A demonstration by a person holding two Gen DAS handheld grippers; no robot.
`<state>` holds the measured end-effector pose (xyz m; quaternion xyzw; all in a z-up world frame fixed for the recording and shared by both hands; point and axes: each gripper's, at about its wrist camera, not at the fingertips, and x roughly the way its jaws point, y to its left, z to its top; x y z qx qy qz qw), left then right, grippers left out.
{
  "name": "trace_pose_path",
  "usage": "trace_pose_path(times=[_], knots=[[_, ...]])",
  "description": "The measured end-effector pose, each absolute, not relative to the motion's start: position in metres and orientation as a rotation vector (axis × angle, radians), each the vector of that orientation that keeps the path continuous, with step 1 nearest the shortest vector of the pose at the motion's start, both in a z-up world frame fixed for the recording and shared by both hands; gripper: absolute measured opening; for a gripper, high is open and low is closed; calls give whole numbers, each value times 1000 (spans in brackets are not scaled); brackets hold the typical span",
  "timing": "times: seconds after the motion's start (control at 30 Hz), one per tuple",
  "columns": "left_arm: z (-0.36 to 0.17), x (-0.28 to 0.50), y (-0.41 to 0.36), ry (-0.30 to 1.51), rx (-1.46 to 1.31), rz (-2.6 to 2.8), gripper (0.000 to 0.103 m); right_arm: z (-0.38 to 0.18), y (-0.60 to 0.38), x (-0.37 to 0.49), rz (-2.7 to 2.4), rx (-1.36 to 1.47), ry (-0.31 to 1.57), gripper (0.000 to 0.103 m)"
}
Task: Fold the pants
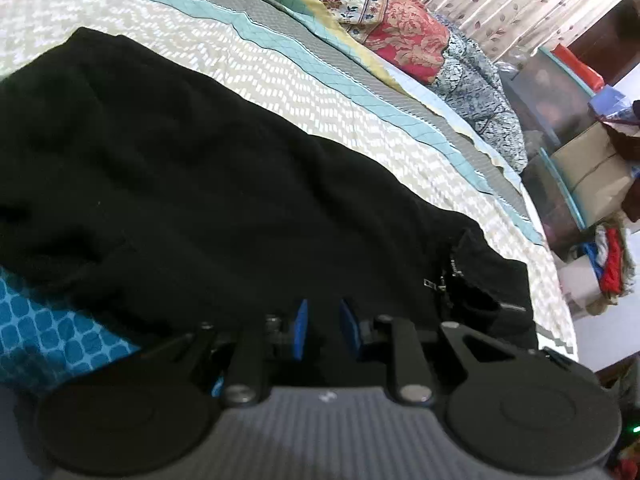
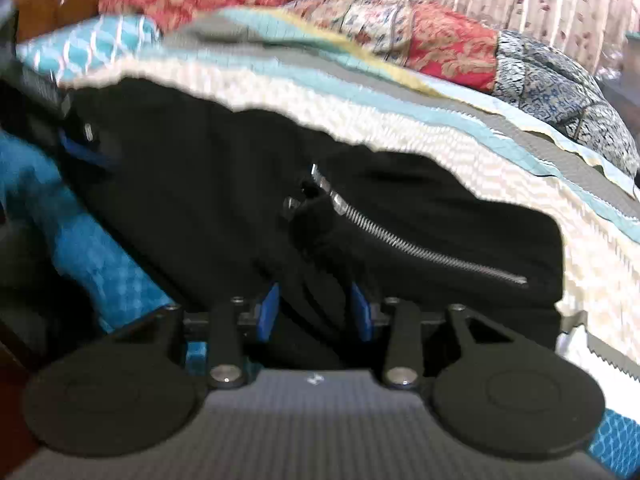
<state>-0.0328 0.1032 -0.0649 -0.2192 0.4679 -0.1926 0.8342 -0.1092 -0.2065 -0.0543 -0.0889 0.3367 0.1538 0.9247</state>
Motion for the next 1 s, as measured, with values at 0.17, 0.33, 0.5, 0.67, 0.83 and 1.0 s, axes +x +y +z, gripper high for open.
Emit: trace_pose_path(times=[0.17,0.33,0.5,0.67,0.83,1.0], knots=[[-65,-31,96,996,-436,-397,20,-42,-216,-109,249,-66,647,42],[-48,-24,52,998,-298,-477,20,-48,-250,-115,89,101,662,42],[-34,-15,-23,997,-200,-622,46,-57,-281,-128,-57,271,647,46],[-45,-6,-78,1026,-142,-665,53,-61,-296,-134,-104,362,610,64],[-68,2,-103,1091,-123,-623,23,-80,-294,-127,-81,376,651,22],[-61,-7,-117,1098,-196,-772,14,-71,-306,-150,-181,370,552,15]])
